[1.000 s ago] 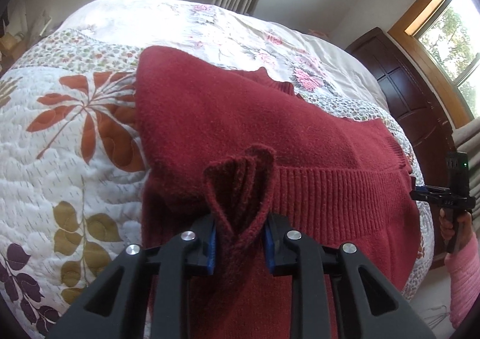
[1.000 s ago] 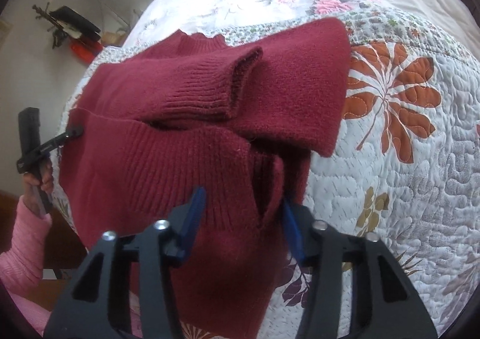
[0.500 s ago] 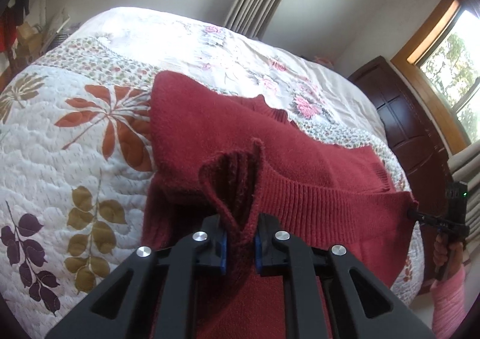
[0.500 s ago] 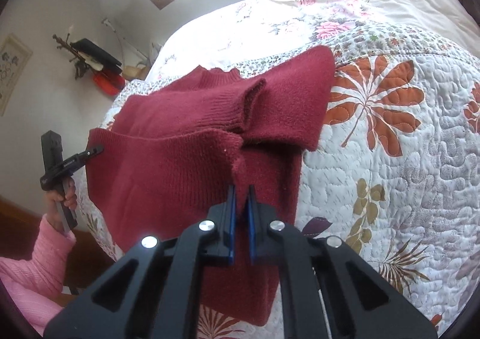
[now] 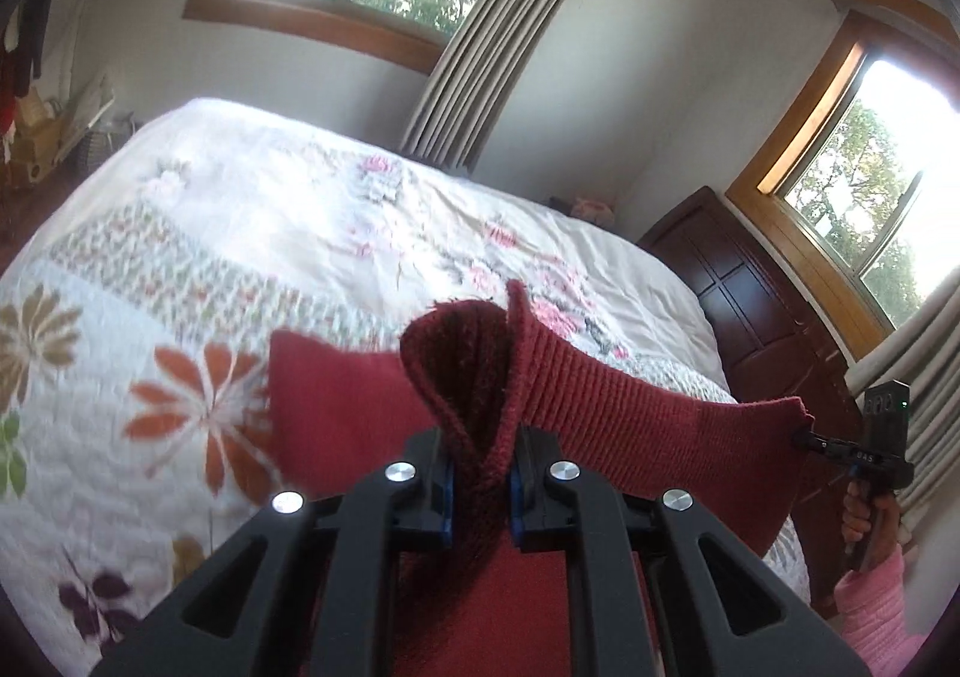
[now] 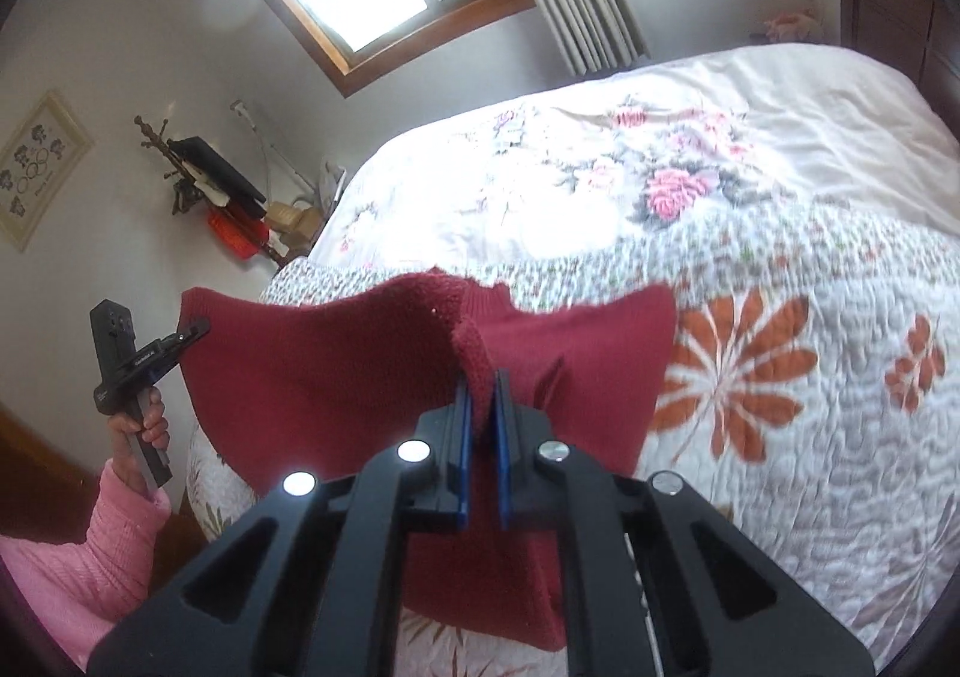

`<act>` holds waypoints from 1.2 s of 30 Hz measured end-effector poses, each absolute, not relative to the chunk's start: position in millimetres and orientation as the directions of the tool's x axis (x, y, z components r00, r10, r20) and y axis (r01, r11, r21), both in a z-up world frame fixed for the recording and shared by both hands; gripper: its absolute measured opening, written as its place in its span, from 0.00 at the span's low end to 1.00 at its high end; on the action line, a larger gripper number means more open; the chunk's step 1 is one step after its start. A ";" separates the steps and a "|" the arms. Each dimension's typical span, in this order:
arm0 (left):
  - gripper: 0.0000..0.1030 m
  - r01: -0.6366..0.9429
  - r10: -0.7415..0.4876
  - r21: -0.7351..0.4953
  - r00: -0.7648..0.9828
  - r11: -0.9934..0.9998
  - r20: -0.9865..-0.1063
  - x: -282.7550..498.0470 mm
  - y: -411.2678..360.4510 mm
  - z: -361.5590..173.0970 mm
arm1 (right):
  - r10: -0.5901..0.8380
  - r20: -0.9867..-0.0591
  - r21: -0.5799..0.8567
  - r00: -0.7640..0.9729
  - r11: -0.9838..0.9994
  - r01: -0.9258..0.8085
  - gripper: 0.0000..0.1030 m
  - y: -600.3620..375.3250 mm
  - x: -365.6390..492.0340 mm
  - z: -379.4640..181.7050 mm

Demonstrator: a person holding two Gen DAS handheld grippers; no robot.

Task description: Fold small clothes

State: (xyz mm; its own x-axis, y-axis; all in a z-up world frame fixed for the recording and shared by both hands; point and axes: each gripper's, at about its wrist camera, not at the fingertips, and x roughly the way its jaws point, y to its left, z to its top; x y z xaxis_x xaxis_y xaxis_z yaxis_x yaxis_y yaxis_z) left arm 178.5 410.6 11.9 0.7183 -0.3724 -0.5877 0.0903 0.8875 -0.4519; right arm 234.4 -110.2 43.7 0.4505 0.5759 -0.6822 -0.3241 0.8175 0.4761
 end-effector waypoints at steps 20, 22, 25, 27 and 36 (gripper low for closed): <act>0.12 -0.119 -0.192 -0.277 0.467 0.954 -0.863 376.0 414.3 -117.6 | 0.390 -0.892 0.381 0.228 0.921 -0.083 0.05 -69.5 436.4 -117.1; 0.14 -0.142 -0.185 -0.265 0.419 0.954 -0.889 379.9 414.9 -133.0 | 0.367 -0.910 0.362 0.190 0.930 -0.064 0.06 -67.2 434.4 -136.6; 0.25 -0.147 -0.172 -0.237 0.358 0.960 -0.918 381.4 413.8 -145.6 | 0.322 -0.933 0.316 0.159 0.947 -0.062 0.12 -64.8 427.4 -149.3; 0.33 -0.153 -0.172 -0.239 0.357 0.959 -0.918 379.3 417.6 -143.3 | 0.318 -0.932 0.311 0.176 0.948 -0.069 0.16 -67.8 422.7 -145.7; 0.63 -0.180 -0.184 -0.307 0.492 0.935 -0.851 296.1 446.3 -63.8 | 0.379 -0.888 0.349 0.260 0.924 -0.156 0.44 -98.5 334.1 -64.4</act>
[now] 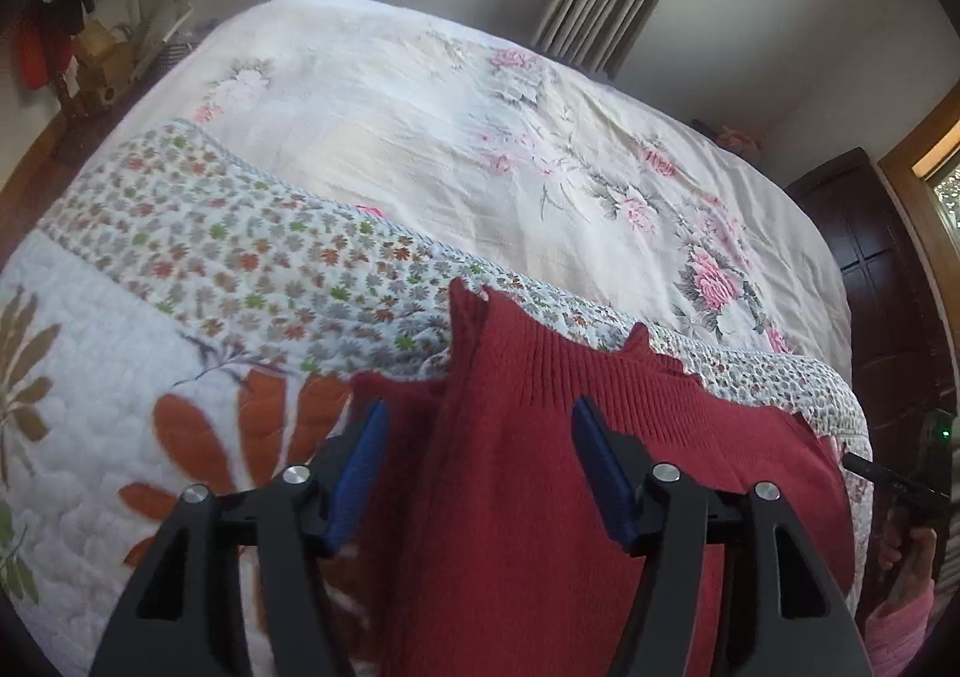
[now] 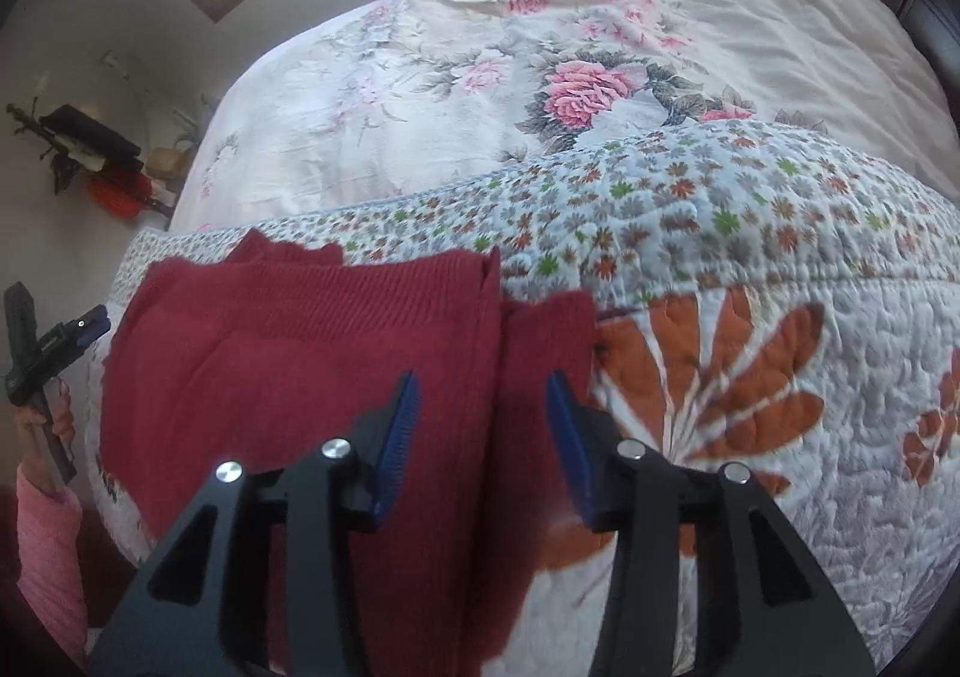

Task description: Fold small clothes

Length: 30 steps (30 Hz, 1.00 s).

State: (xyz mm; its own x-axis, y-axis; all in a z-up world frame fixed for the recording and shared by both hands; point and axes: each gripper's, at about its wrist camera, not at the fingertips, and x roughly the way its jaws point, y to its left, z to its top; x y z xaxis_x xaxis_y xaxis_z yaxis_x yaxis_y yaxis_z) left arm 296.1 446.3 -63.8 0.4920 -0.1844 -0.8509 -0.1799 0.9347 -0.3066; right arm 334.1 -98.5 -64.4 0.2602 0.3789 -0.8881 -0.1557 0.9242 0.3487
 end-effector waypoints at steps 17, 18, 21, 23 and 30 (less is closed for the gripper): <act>0.54 -0.185 -0.198 -0.301 0.430 0.935 -0.881 172.3 419.7 -106.3 | 0.471 -0.859 0.444 0.199 0.880 -0.167 0.06 -102.8 213.8 -62.7; 0.54 -0.186 -0.200 -0.301 0.424 0.935 -0.883 172.5 420.6 -106.4 | 0.469 -0.862 0.444 0.193 0.881 -0.163 0.06 -105.0 213.3 -63.9; 0.54 -0.196 -0.201 -0.299 0.404 0.934 -0.892 173.7 425.5 -116.1 | 0.460 -0.876 0.442 0.148 0.887 -0.136 0.06 -108.9 215.4 -87.9; 0.55 -0.198 -0.205 -0.305 0.407 0.931 -0.890 173.0 425.5 -122.0 | 0.452 -0.884 0.441 0.118 0.891 -0.108 0.06 -106.4 216.1 -110.4; 0.55 -0.192 -0.145 -0.238 0.402 0.952 -0.904 173.2 411.9 -112.8 | 0.387 -0.908 0.370 0.162 0.920 -0.129 0.26 -99.8 212.2 -93.4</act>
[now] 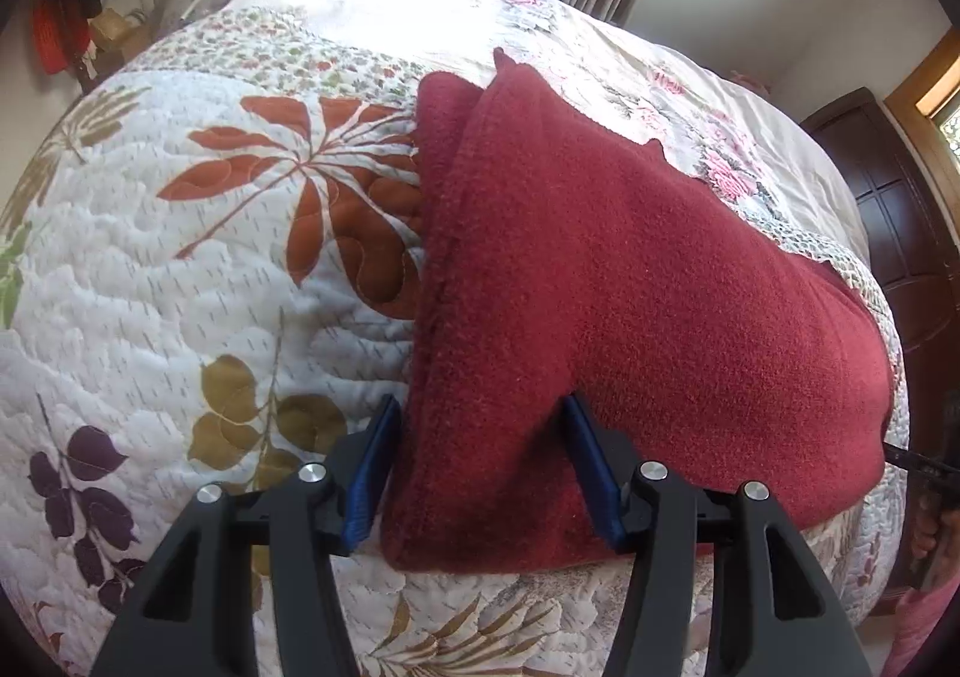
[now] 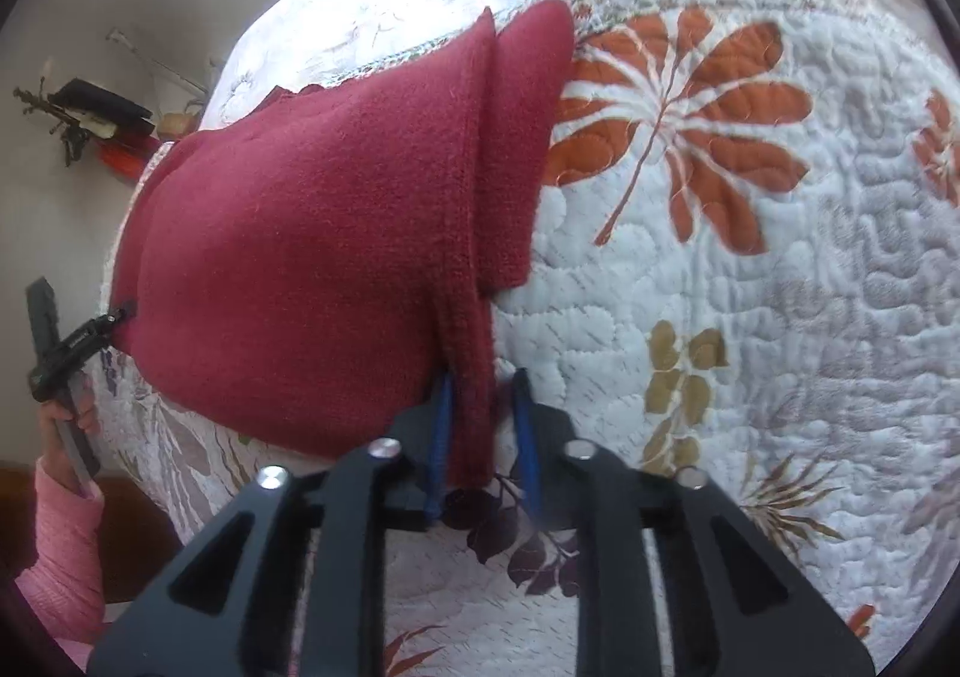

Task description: Fold small clothes

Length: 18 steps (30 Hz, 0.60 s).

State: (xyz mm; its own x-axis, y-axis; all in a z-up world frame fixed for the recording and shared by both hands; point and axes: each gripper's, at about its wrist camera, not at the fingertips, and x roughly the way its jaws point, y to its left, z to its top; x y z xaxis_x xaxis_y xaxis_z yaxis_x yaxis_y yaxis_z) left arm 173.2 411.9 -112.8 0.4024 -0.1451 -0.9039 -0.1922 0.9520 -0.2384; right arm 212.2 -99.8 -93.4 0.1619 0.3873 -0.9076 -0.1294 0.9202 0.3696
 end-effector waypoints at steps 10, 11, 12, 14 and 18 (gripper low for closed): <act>0.60 -0.078 -0.200 -0.289 0.551 0.954 -0.810 195.7 369.0 -31.1 | 0.440 -0.861 0.430 0.254 0.898 -0.099 0.56 -115.0 249.9 -39.8; 0.60 -0.062 -0.208 -0.285 0.540 0.956 -0.816 205.2 360.5 -33.5 | 0.451 -0.860 0.444 0.237 0.892 -0.086 0.57 -115.8 255.8 -45.7; 0.60 -0.047 -0.215 -0.281 0.527 0.958 -0.822 213.5 352.8 -38.1 | 0.459 -0.862 0.454 0.214 0.888 -0.072 0.57 -115.1 261.6 -52.6; 0.60 -0.036 -0.229 -0.280 0.479 0.959 -0.847 229.1 340.5 -52.8 | 0.447 -0.876 0.445 0.179 0.894 -0.056 0.57 -113.0 271.4 -66.1; 0.60 -0.033 -0.247 -0.287 0.421 0.957 -0.873 242.7 325.4 -78.1 | 0.429 -0.894 0.428 0.126 0.903 -0.040 0.57 -107.1 281.3 -87.1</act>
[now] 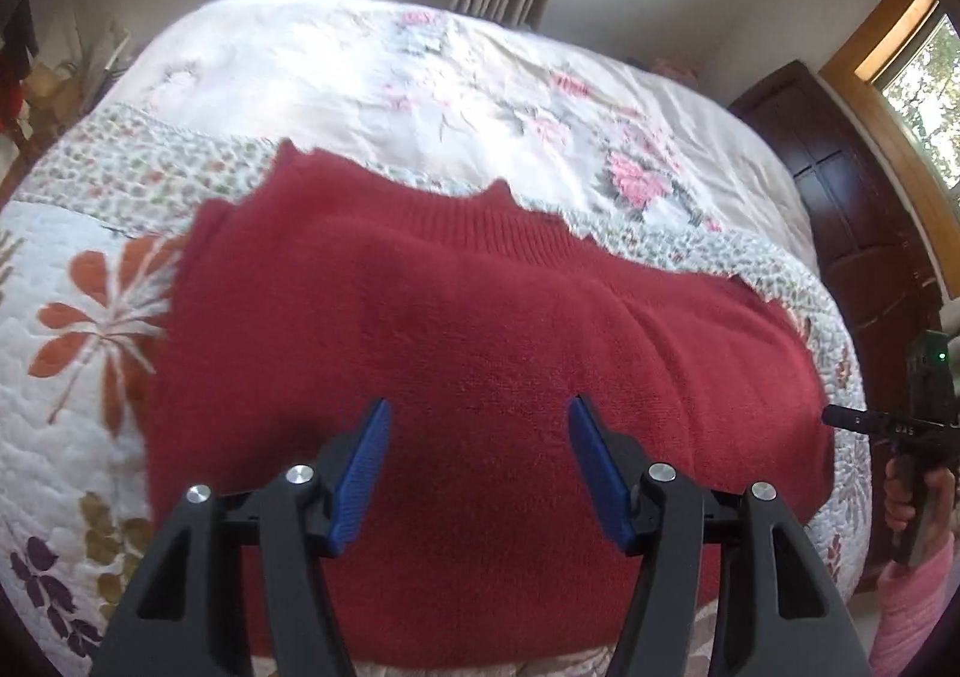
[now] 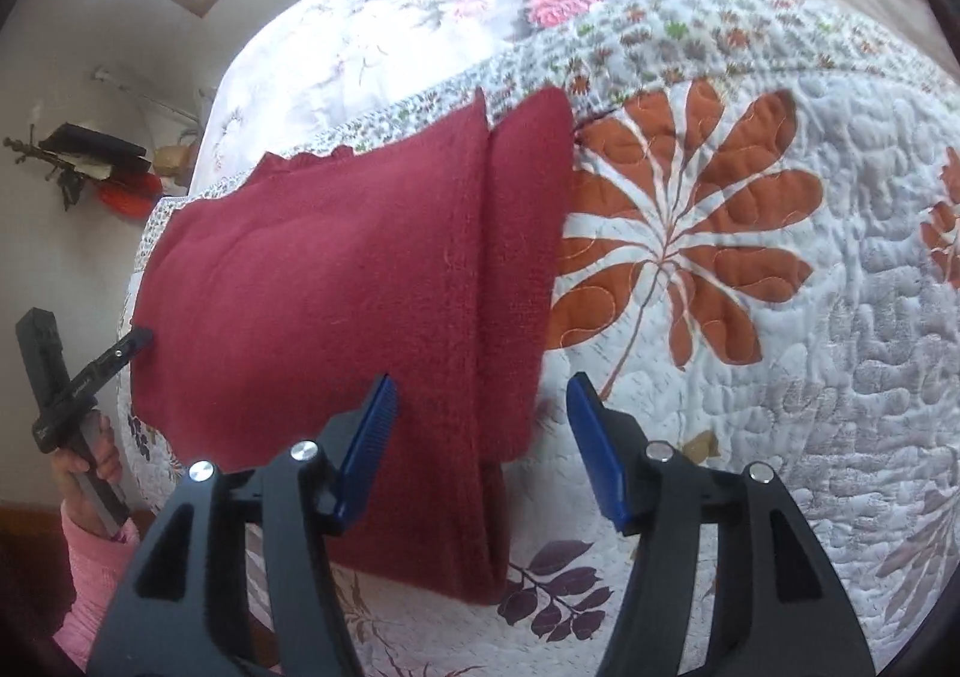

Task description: Fold small clothes

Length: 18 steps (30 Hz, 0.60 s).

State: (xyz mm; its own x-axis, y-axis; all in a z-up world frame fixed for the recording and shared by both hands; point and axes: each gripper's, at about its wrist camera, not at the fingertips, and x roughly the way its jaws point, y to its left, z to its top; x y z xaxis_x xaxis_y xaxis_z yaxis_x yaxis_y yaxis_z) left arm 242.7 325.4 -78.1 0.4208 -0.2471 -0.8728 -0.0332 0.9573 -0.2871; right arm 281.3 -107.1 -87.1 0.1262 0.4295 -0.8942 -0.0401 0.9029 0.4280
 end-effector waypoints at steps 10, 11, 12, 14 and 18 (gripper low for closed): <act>0.64 -0.050 -0.266 -0.304 0.362 0.951 -0.893 256.4 323.5 -109.4 | 0.477 -0.872 0.472 0.109 0.879 -0.070 0.25 -88.7 285.6 -91.7; 0.65 -0.056 -0.276 -0.315 0.357 0.947 -0.892 257.2 325.4 -111.6 | 0.474 -0.873 0.468 0.117 0.881 -0.076 0.24 -87.4 285.9 -88.5; 0.65 -0.058 -0.281 -0.321 0.354 0.945 -0.892 258.1 326.5 -112.9 | 0.469 -0.875 0.462 0.120 0.883 -0.083 0.23 -87.1 285.7 -86.1; 0.65 -0.050 -0.283 -0.320 0.351 0.946 -0.892 258.2 326.6 -113.8 | 0.448 -0.886 0.439 0.117 0.893 -0.096 0.23 -85.4 286.7 -88.0; 0.66 -0.035 -0.276 -0.307 0.351 0.951 -0.895 258.7 324.9 -116.0 | 0.455 -0.886 0.450 0.091 0.891 -0.065 0.23 -84.8 288.2 -105.3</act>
State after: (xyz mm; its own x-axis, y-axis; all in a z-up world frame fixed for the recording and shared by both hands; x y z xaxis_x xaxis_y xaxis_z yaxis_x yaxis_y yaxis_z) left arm 258.7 324.9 -116.0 0.3508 -0.2764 -0.8947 -0.0348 0.9509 -0.3074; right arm 288.2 -84.8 -105.3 0.0914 0.4546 -0.8860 -0.0649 0.8905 0.4503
